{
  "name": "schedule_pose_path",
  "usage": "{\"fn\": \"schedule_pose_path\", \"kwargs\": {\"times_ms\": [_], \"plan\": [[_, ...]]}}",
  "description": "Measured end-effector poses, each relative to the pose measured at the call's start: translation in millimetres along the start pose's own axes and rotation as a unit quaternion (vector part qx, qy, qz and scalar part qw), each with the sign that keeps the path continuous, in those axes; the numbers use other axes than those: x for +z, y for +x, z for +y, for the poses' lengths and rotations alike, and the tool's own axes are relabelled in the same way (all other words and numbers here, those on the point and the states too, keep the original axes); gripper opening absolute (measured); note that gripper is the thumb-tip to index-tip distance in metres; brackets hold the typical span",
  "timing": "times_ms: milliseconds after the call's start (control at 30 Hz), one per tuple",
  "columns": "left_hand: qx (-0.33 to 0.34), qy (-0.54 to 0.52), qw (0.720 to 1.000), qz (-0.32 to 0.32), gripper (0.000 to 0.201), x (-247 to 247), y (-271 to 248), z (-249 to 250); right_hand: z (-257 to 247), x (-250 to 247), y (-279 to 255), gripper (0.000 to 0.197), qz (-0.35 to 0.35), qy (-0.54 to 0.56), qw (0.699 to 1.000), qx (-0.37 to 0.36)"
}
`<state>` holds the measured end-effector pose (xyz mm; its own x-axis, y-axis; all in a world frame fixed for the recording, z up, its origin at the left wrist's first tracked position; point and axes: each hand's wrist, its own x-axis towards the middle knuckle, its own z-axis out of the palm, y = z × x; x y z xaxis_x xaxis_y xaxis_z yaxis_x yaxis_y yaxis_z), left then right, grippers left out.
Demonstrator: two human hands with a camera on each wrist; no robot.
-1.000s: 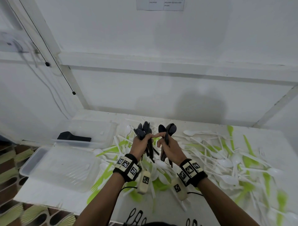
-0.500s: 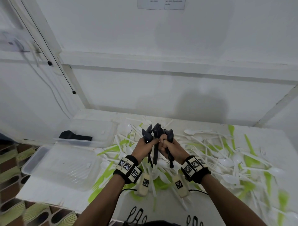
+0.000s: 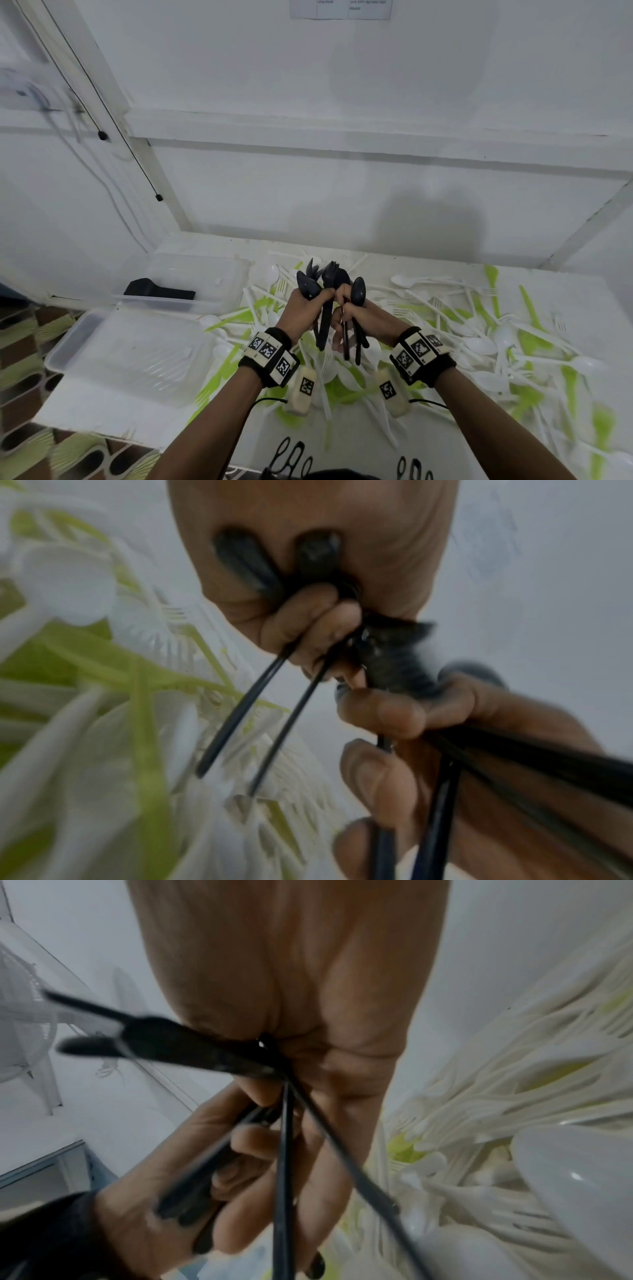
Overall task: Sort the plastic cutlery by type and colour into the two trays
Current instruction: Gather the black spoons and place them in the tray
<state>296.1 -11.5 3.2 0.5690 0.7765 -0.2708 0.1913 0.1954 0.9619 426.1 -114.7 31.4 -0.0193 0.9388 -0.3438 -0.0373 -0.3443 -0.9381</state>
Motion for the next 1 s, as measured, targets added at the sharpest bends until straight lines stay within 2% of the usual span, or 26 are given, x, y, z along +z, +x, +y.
{"fn": "schedule_pose_path", "kwargs": {"times_ms": [67,167,233,367,467,500,567,700,767,833,900,1000], "plan": [[0.016,-0.001,1.000,0.025,0.022,1,3,-3,0,3,-1,0.020,-0.003,-0.068,0.998,-0.008],[-0.001,0.000,1.000,0.026,0.025,0,3,-4,5,0,3,0.016,0.009,-0.193,0.981,-0.026],[-0.006,0.019,1.000,0.021,0.029,-1,5,-5,6,-3,4,0.018,0.014,-0.236,0.971,-0.027],[-0.004,0.086,0.996,0.033,0.037,-3,12,-8,3,-3,3,0.029,0.005,-0.265,0.964,-0.023],[0.004,0.134,0.989,0.060,0.040,-4,18,-7,12,3,3,0.012,0.012,-0.195,0.981,-0.020],[0.011,0.136,0.988,0.074,0.041,-5,19,-7,16,5,3,0.012,0.026,-0.171,0.985,-0.028],[0.007,0.136,0.984,0.115,0.044,-8,22,-10,23,9,6,0.023,0.071,-0.166,0.982,-0.056],[0.015,0.119,0.977,0.177,0.044,-13,24,-13,32,18,12,0.048,0.142,-0.257,0.949,-0.114],[0.021,0.099,0.979,0.177,0.044,-13,24,-17,36,27,14,0.053,0.164,-0.303,0.929,-0.133],[0.018,0.052,0.988,0.143,0.037,-11,22,-21,39,35,14,0.046,0.219,-0.314,0.909,-0.163],[0.020,0.003,0.995,0.100,0.029,-7,20,-23,40,37,17,0.042,0.266,-0.284,0.901,-0.191],[0.027,-0.009,0.996,0.089,0.028,-5,18,-19,44,32,22,0.050,0.290,-0.248,0.903,-0.200]]}}
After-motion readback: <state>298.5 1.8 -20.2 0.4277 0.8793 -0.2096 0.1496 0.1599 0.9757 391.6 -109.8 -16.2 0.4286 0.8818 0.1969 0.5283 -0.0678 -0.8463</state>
